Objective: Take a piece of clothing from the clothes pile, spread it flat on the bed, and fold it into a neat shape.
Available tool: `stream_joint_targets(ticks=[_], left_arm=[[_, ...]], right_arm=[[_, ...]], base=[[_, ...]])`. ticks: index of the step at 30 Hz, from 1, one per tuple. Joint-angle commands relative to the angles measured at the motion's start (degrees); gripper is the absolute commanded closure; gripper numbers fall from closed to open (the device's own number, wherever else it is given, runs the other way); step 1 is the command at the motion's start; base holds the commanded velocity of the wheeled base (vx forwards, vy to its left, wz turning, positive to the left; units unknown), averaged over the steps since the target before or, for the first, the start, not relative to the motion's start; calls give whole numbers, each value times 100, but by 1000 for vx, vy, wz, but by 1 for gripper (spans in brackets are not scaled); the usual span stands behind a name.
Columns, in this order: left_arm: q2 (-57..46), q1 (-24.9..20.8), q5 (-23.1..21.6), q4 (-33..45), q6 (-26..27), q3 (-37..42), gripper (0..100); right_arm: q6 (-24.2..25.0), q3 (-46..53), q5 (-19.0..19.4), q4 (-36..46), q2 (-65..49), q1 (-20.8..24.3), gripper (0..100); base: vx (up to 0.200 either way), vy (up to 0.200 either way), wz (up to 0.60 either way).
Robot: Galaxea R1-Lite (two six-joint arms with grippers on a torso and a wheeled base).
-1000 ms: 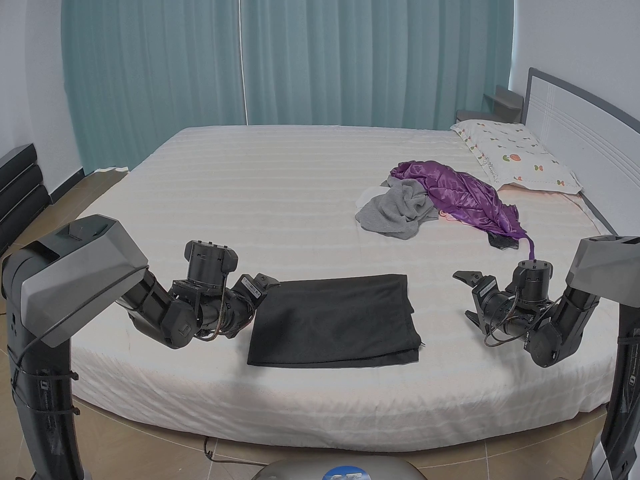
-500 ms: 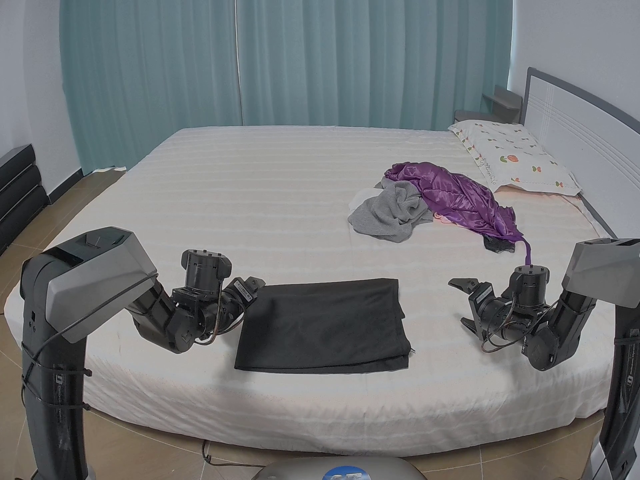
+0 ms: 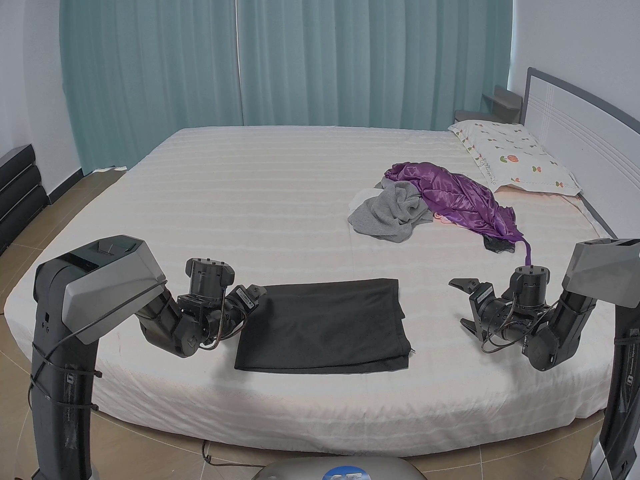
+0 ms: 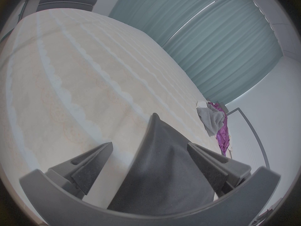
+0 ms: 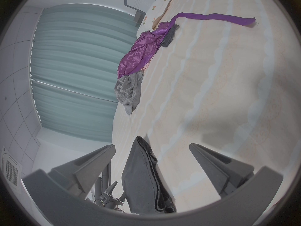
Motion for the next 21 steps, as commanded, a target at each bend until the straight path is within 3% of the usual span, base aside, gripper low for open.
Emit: stream_joint_targets(ticks=[1, 2, 3, 9, 21], left_arm=[[60, -28, -2, -3, 0, 20, 0], [52, -36, -11, -3, 0, 37, 0], [60, -45, -11, -3, 0, 37, 100], [131, -80, -11, -3, 387, 64, 100], [122, -98, 59, -38, 369, 99, 100]], right_arm=[[7, 5, 5, -2, -1, -3, 0], [7, 5, 5, -2, -1, -3, 0], [7, -4, 5, -2, -1, -3, 0], [7, -4, 5, -2, 8, 6, 0], [7, 5, 5, -11, 8, 6, 0]], base=[[0, 0, 0], [0, 0, 0], [0, 0, 0], [0, 0, 0], [0, 0, 0]])
